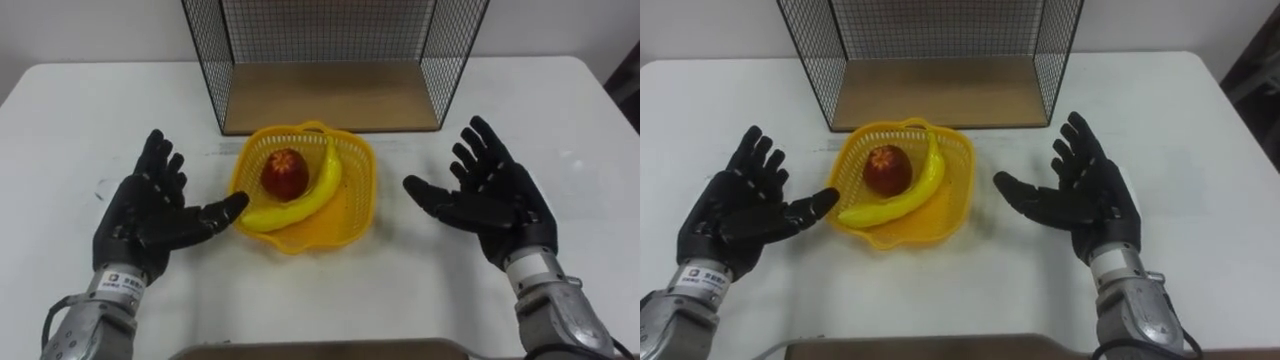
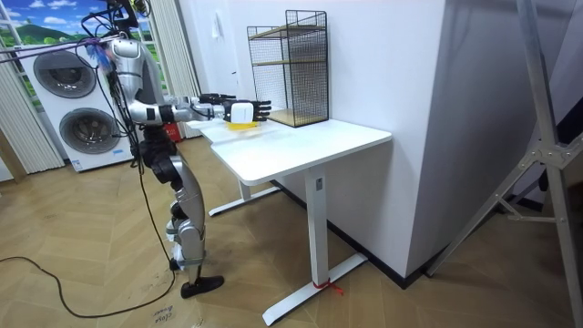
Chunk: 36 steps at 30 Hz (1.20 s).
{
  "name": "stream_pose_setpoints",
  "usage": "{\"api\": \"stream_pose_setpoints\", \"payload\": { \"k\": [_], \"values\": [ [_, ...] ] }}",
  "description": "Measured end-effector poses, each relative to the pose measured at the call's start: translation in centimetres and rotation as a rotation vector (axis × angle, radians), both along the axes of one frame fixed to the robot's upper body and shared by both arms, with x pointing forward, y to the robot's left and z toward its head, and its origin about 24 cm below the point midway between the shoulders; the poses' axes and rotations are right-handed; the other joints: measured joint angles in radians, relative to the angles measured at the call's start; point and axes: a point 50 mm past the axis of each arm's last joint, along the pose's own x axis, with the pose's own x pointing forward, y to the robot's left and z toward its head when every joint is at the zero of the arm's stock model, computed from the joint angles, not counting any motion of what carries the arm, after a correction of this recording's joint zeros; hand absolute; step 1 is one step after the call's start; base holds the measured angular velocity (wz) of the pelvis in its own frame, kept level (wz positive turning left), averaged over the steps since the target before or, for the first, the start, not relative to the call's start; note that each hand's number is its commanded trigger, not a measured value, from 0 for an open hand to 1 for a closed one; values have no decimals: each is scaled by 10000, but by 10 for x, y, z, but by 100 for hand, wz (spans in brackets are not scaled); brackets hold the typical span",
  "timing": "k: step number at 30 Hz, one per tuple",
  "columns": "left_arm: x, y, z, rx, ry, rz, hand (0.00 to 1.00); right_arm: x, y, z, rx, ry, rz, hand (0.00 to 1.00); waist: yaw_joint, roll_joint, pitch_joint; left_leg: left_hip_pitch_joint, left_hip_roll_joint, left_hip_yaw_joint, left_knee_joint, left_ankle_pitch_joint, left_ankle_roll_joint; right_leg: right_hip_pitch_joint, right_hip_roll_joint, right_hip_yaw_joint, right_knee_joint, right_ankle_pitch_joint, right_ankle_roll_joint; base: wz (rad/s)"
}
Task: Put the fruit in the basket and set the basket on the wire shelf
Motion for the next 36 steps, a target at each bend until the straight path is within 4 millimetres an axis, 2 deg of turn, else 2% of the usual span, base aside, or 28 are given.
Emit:
{"api": "stream_pose_setpoints", "payload": {
  "k": [2, 6, 8, 16, 21, 26, 31, 36],
  "values": [
    [0, 0, 0, -5, 24, -10, 0, 0, 0, 0, 0, 0, 0, 0, 0, 55, -6, -5, 0, -2, -4, 0, 0, -7, 0, -1, 5, 0, 0, 0],
    [0, -1, -1, -24, 131, -62, 0, 0, 0, 0, 57, 1, 5, 0, -1, 196, -88, -24, 0, -1, -9, 0, -1, -52, 3, 14, 37, 0, -1, 0],
    [0, -1, -1, -26, 133, -64, 0, 0, 0, 0, 412, -21, 4, 0, 5, 212, -98, -8, 4, 1, -10, 1, -2, -34, 3, 13, 36, 0, -1, 0],
    [-2, 0, -13, -96, 614, -59, 0, -2, 6, -14, 1193, 469, 324, 0, -29, 49, -38, 31, 3, 7, -22, 2, -2, 31, 10, 26, -116, 4, -1, 0],
    [-2, -9, -16, -200, 751, -573, 0, -3, 17, -22, 1251, 723, 1099, 0, -34, -13, -51, 9, 13, -8, -23, 1, -2, 55, 35, 40, -141, 49, -1, 0],
    [0, -16, -16, -283, 641, -1069, 0, -4, 26, -25, 1028, 744, 1908, 0, -24, 3, -47, 22, 20, -5, -47, 1, -2, 64, 46, 92, -148, 59, -1, 0],
    [-1, -25, -17, -372, 647, -1560, 0, -6, 32, -30, 917, 931, 2440, 0, -18, 131, 29, 67, 14, 11, -61, 1, -1, 75, 36, 95, -111, 61, 0, 0],
    [0, -30, -17, -437, 567, -1986, 0, -6, 37, -30, 775, 909, 2830, 0, -15, 139, 30, 35, 17, 20, -66, -1, 0, -44, 35, 99, 41, 62, -4, -1]
  ]
}}
